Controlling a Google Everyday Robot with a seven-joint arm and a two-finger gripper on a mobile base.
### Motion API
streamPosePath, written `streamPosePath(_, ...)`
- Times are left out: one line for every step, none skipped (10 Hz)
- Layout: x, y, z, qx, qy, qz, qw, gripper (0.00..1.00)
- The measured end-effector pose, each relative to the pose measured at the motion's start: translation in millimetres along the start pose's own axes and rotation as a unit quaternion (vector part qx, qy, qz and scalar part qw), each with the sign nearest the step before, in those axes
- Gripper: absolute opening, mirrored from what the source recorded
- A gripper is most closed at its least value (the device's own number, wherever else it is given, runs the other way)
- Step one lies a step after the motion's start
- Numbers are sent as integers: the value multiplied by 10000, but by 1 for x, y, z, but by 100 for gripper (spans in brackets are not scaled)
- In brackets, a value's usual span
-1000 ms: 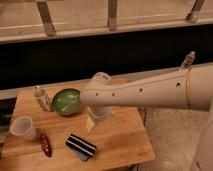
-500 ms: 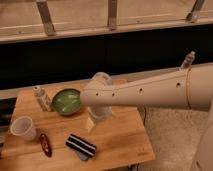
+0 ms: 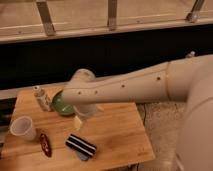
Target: Pick up the ceramic cup
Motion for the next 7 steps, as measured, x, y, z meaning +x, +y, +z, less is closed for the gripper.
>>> streamPosePath(-23, 17, -6, 70, -83, -188, 9998, 80)
streamPosePath(-48, 35, -13, 154, -241, -328, 9991, 80)
streamPosePath(-60, 45, -17, 186, -337, -389, 9985, 80)
streamPosePath(-65, 48, -19, 205, -382, -414, 9982, 80)
streamPosePath(-65, 47, -19, 207, -379, -403, 9983, 80)
streamPosePath(-64, 47, -19, 208, -379, -396, 9983, 80)
streamPosePath(-65, 48, -19, 207, -380, -409, 9982, 80)
